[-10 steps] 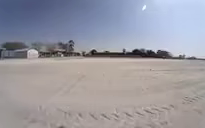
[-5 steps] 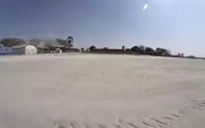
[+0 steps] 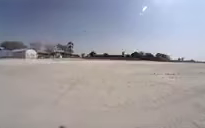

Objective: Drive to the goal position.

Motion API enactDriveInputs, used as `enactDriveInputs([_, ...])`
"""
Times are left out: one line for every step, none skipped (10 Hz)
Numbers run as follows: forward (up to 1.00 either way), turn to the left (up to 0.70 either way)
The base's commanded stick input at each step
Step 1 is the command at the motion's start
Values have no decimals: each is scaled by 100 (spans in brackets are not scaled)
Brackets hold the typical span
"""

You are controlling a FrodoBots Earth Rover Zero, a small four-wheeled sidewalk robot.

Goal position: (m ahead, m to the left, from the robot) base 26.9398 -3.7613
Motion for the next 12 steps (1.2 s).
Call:
enactDriveInputs([45,0])
enactDriveInputs([46,0])
enactDriveInputs([56,0])
enactDriveInputs([65,0])
enactDriveInputs([70,0])
enactDriveInputs([70,0])
enactDriveInputs([70,0])
enactDriveInputs([70,0])
enactDriveInputs([70,0])
enactDriveInputs([70,0])
enactDriveInputs([70,0])
enactDriveInputs([70,0])
